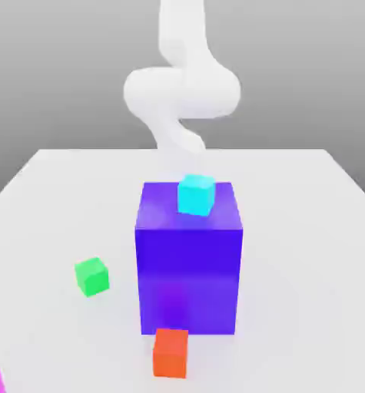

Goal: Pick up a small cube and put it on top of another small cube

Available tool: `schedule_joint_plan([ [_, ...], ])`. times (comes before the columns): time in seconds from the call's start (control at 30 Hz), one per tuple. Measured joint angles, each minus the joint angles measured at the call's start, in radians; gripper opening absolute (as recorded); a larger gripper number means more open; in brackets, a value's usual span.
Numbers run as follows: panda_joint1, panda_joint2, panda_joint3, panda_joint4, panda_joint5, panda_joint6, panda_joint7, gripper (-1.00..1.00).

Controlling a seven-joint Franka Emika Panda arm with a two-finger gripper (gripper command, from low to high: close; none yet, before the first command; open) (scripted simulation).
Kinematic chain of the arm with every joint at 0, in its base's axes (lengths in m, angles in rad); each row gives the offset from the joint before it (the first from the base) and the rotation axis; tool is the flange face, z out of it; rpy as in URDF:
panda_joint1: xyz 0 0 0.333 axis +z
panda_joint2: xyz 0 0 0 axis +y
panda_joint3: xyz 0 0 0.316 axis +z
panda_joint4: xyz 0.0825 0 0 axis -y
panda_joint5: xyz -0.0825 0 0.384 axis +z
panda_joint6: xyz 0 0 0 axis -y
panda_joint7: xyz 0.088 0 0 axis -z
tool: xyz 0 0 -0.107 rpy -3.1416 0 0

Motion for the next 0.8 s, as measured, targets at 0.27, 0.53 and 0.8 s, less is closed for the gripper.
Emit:
schedule_joint_plan([
  [0.27,-0.017,0.294,-0.087,0.052,-0.071,0.057,-0.195,0.00],
  [0.53,-0.041,0.584,-0.188,0.101,-0.047,0.118,-0.452,0.00],
  [0.8,-0.147,0.880,-0.207,0.149,0.065,0.178,-0.768,0.00],
])
